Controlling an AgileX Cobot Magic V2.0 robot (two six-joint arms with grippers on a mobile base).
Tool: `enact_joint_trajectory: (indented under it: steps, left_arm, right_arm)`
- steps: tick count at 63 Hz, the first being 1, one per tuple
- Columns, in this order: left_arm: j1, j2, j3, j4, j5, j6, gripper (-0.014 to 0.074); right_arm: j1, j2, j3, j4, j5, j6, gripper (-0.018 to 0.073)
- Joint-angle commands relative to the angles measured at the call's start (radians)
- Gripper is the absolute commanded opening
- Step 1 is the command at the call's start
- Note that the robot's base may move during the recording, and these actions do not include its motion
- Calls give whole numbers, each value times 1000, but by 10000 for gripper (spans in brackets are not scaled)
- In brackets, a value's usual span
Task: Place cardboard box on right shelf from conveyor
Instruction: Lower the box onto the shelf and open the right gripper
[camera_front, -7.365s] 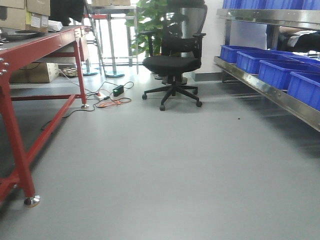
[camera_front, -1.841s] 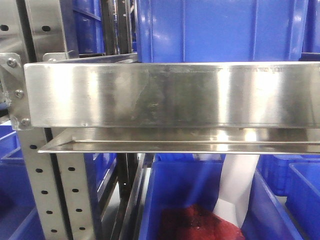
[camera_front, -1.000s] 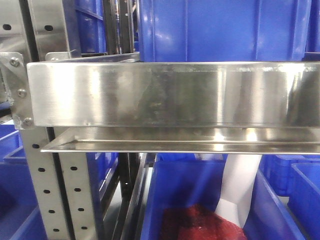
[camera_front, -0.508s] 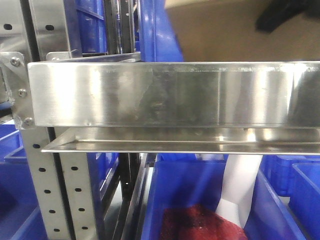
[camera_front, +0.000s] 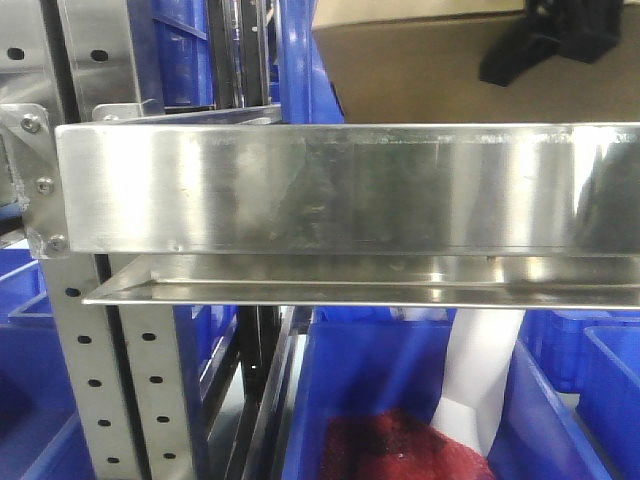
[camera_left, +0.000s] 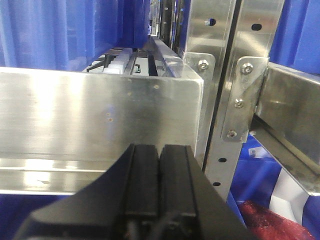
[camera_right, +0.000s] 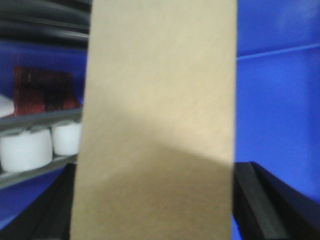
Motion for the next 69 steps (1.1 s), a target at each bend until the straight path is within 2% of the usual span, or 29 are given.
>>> enact_joint_trajectory:
  steps: [1, 16, 35, 39, 42, 51, 56, 61, 69]
  left_arm:
    - [-4, -13, -3, -5, -90, -5, -119]
    - [-4, -13, -3, -5, -90, -5, -119]
    - [-4, -13, -3, -5, -90, -5, -119]
    - [-4, -13, -3, -5, -90, -5, -119]
    - [-4, -13, -3, -5, -90, -5, -119]
    - [-4, -13, -3, -5, -90, -5, -119]
    - [-4, -13, -3, -5, -90, -5, -119]
    - [-4, -13, -3, -5, -90, -5, -119]
    - [-4, -13, -3, -5, -90, -5, -119]
  right_arm:
    - [-9, -38, -39, -4, -82, 28, 635]
    - [-9, -76, -39, 75, -82, 72, 635]
    - [16, -157, -39, 304, -84, 78, 634]
    - [24, -172, -39, 335, -82, 130, 632]
    - [26, -188, -38, 340, -82, 195, 632]
    - [26, -231, -31, 314, -86, 502, 629]
    - [26, -262, -11, 259, -103, 718, 590]
    - [24, -297, 29, 175, -135, 937, 487]
    - [22, -356, 113, 68, -209, 1200, 284]
